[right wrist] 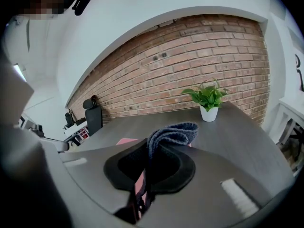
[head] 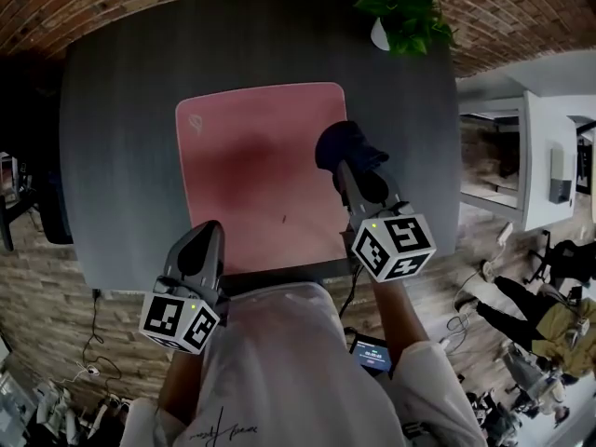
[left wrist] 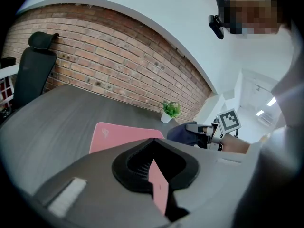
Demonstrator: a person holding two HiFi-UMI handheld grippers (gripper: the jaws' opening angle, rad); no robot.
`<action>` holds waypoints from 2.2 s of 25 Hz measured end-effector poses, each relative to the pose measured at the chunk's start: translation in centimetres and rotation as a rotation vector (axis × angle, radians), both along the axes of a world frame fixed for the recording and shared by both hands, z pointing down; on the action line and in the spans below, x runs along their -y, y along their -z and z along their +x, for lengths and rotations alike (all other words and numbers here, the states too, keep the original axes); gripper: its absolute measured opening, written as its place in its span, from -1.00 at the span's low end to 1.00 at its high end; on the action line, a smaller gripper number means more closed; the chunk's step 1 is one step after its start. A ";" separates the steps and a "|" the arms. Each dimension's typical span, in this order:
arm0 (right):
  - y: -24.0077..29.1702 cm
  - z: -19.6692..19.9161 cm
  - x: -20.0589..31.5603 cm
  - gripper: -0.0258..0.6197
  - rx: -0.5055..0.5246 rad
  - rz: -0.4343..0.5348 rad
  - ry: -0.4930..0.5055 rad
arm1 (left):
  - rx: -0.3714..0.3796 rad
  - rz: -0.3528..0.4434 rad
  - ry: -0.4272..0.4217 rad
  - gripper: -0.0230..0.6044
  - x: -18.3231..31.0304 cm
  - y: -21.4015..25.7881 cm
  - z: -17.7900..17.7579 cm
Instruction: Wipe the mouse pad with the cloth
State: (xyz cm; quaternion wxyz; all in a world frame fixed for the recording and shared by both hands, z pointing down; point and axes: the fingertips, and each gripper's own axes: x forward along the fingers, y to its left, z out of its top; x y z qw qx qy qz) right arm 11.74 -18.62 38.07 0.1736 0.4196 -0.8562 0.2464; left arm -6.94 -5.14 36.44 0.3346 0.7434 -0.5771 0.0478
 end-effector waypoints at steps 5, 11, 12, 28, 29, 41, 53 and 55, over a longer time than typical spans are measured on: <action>-1.6 -0.1 2.7 -0.83 -0.084 0.022 -0.032 | 0.003 -0.002 -0.012 -0.88 0.6 0.3 -0.8; -2.4 -0.9 3.7 -0.83 -0.161 0.057 -0.040 | 0.008 0.004 -0.006 -0.88 -0.5 0.2 -2.4; -2.4 -0.9 4.0 -0.83 -0.168 0.062 -0.043 | 0.007 0.005 -0.003 -0.88 -0.7 0.0 -2.8; -11.7 -4.6 7.2 -0.83 -0.800 0.229 0.200 | 0.019 -0.048 0.003 -0.88 -0.6 -1.0 -5.0; -12.9 -5.7 6.8 -0.83 -0.790 0.206 0.225 | 0.021 -0.054 0.008 -0.88 -0.7 -1.0 -5.1; -17.0 -11.7 4.3 -0.83 -0.701 0.084 0.306 | 0.023 -0.050 -0.018 -0.88 -0.5 -0.9 -3.4; -18.3 -13.5 3.8 -0.83 -0.672 0.034 0.317 | 0.024 -0.064 0.043 -0.88 -2.3 -0.9 -5.1; -18.2 -14.0 3.9 -0.83 -0.665 0.029 0.314 | 0.028 -0.064 0.052 -0.88 -2.5 -0.8 -5.6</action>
